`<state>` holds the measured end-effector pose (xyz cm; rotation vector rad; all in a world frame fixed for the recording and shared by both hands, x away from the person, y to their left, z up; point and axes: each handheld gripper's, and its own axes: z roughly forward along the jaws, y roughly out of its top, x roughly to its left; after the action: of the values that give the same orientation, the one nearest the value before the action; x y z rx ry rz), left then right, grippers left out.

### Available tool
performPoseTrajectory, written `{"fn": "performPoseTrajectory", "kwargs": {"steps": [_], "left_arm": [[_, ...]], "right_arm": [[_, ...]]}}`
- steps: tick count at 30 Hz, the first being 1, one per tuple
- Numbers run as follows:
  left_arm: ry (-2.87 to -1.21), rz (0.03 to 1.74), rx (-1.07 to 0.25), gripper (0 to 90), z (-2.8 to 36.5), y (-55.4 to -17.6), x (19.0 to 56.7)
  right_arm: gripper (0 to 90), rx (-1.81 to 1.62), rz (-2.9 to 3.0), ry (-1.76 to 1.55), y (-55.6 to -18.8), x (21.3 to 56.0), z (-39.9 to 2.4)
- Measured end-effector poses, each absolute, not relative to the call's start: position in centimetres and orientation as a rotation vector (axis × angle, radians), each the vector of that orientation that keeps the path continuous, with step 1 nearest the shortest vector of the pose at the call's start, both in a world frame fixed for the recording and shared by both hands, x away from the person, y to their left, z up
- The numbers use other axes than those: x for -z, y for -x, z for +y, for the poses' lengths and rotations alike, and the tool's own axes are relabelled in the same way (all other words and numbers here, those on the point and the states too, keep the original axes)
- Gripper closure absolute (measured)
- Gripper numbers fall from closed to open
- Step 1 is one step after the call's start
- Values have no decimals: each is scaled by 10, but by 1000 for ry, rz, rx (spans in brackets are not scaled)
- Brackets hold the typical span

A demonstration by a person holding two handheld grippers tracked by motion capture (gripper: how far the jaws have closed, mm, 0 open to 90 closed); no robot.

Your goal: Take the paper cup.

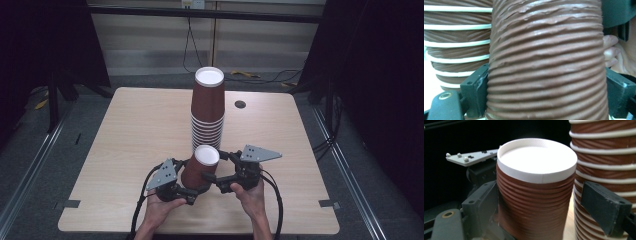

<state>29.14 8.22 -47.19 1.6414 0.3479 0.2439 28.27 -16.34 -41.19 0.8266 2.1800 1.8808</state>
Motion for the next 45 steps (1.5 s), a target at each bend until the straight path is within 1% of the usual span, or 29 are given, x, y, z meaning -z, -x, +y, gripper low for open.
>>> {"fn": "performPoseTrajectory", "kwargs": {"steps": [9, 19, 27, 34, 45], "left_arm": [[-1683, 343, -269, 125, 90, -290, 470], [-1744, 340, -252, 126, 95, -294, 466], [-1800, 338, -239, 126, 103, -297, 466], [-1844, 308, -222, 127, 108, -299, 460], [-1916, 276, -223, 126, 110, -304, 456]], "right_arm": [[149, -1878, 2184, -819, -281, 411, -169], [149, -1837, 2201, -836, -280, 412, -179], [132, -1812, 2242, -800, -282, 416, -175], [133, -1759, 2288, -791, -282, 420, -171], [132, -1709, 2343, -781, -277, 426, -180]]}}
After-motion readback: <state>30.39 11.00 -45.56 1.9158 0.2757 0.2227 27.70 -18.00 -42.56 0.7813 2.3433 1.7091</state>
